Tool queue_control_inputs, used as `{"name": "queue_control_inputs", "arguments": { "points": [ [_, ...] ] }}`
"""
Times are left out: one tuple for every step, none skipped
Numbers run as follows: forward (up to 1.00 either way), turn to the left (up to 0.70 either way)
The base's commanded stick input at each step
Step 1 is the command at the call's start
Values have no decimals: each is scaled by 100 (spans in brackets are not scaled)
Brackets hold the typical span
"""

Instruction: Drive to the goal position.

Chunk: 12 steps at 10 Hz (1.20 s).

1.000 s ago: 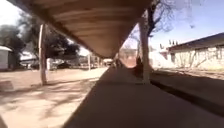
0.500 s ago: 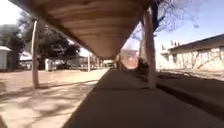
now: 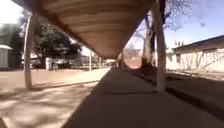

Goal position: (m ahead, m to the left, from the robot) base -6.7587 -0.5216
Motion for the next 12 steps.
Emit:
{"name": "queue_control_inputs", "arguments": {
  "points": [
    [85, 0],
    [85, 0],
    [85, 0],
    [85, 0],
    [85, 0],
    [85, 0],
    [85, 0],
    [85, 0],
    [85, 0],
    [85, 0],
    [85, 0],
    [85, 0]
  ]
}}
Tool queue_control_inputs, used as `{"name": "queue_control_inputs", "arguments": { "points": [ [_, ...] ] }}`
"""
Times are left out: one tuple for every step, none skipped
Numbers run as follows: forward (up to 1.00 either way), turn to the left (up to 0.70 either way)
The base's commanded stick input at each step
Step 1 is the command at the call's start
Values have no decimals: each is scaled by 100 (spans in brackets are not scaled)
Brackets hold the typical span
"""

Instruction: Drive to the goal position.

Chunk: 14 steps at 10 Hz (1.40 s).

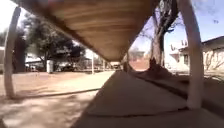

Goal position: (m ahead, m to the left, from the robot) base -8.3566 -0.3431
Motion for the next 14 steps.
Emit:
{"name": "queue_control_inputs", "arguments": {
  "points": [
    [85, 0],
    [85, 0],
    [85, 0],
    [85, 0],
    [85, 0],
    [85, 0],
    [85, 0],
    [85, 0],
    [85, 0],
    [85, 0],
    [85, 0],
    [85, 0],
    [85, 0],
    [85, 0]
  ]
}}
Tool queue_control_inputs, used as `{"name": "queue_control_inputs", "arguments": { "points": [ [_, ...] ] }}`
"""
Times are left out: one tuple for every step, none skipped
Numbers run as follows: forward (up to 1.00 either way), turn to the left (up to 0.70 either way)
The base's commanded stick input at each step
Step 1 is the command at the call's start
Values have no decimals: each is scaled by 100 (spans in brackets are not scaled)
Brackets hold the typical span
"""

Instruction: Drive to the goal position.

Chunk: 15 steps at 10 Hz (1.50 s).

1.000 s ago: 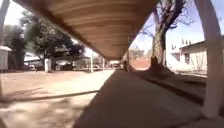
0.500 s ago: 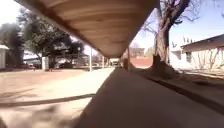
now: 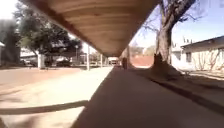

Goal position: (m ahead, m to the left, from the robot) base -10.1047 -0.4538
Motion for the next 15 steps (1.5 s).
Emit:
{"name": "queue_control_inputs", "arguments": {
  "points": [
    [85, 0],
    [85, 0],
    [85, 0],
    [85, 0],
    [85, 0],
    [85, 0],
    [85, 0],
    [85, 4],
    [85, 7],
    [85, 5],
    [85, 2],
    [85, 0],
    [85, 0],
    [85, 0],
    [85, 0]
  ]
}}
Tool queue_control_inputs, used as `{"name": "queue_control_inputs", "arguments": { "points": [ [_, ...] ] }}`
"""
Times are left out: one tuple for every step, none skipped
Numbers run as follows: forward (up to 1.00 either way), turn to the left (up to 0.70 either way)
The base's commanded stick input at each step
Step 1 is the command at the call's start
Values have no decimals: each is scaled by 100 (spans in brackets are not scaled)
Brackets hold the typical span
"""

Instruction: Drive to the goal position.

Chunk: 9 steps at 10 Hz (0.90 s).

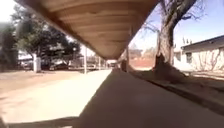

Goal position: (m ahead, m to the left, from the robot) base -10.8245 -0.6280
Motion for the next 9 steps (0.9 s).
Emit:
{"name": "queue_control_inputs", "arguments": {
  "points": [
    [85, 0],
    [85, 0],
    [85, 0],
    [85, 0],
    [85, 0],
    [85, 0],
    [85, 0],
    [85, 0],
    [85, 0]
  ]
}}
